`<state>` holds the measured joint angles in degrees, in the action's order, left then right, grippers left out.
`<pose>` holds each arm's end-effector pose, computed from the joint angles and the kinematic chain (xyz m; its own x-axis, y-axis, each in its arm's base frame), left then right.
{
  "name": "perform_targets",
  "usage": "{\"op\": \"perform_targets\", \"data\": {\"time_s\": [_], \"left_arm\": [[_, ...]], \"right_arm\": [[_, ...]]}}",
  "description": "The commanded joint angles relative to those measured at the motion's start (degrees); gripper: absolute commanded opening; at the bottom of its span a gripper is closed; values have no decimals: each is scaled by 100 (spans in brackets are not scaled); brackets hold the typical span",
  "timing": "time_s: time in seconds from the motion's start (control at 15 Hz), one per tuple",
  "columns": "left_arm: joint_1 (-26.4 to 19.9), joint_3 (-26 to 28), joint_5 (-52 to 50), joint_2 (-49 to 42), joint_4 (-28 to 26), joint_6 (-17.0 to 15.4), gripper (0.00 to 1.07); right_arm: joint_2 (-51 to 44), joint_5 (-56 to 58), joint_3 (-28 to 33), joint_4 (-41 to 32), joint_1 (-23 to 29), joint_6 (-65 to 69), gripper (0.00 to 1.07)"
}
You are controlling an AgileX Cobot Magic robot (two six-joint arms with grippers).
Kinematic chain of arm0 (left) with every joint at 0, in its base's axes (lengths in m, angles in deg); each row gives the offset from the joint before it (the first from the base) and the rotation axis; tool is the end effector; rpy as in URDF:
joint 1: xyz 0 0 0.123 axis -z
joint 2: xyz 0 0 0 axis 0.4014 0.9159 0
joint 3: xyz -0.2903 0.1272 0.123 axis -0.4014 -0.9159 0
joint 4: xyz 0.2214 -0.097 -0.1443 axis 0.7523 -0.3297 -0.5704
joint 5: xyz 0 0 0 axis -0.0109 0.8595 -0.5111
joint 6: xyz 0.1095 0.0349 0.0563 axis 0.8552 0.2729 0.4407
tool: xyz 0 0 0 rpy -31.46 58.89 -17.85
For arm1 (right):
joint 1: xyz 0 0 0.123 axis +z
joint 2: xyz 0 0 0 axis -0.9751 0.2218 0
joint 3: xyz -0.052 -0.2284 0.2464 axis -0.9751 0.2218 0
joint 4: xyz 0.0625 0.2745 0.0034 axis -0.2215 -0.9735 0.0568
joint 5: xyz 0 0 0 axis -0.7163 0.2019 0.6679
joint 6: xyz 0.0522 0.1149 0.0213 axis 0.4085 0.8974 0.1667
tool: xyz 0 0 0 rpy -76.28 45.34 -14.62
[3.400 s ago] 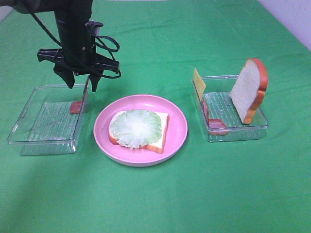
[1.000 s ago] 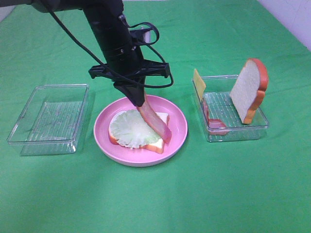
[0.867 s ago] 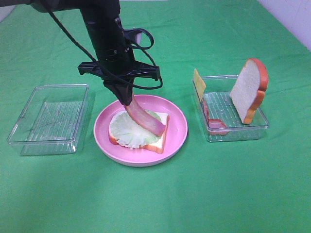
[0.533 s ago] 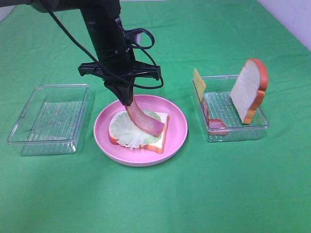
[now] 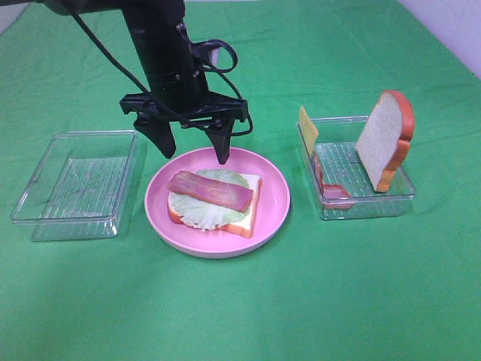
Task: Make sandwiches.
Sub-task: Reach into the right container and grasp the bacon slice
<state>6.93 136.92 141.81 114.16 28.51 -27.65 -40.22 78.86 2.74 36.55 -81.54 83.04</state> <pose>0.4543 -0.2927 0.1975 -0.9518 0.2860 -0.1112 0.3030 0.9333 -0.1926 -0.0024 0.0109 0.2755 -0.4558 0.0202 -0.8899 -0.0048 0.9997 0.0251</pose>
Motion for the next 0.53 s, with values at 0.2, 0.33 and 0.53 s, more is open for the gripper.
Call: {"op": "perform_targets", "data": {"time_s": [0.2, 0.33, 0.53], "left_arm": [[17, 6, 447, -911, 418, 40, 78], [17, 6, 447, -1461, 642, 40, 78], [17, 6, 447, -2154, 688, 40, 78]], "right_arm": [[-86, -80, 11, 23, -17, -6, 69], [-86, -80, 11, 23, -17, -6, 69], [-86, -80, 11, 23, -17, -6, 69]]}}
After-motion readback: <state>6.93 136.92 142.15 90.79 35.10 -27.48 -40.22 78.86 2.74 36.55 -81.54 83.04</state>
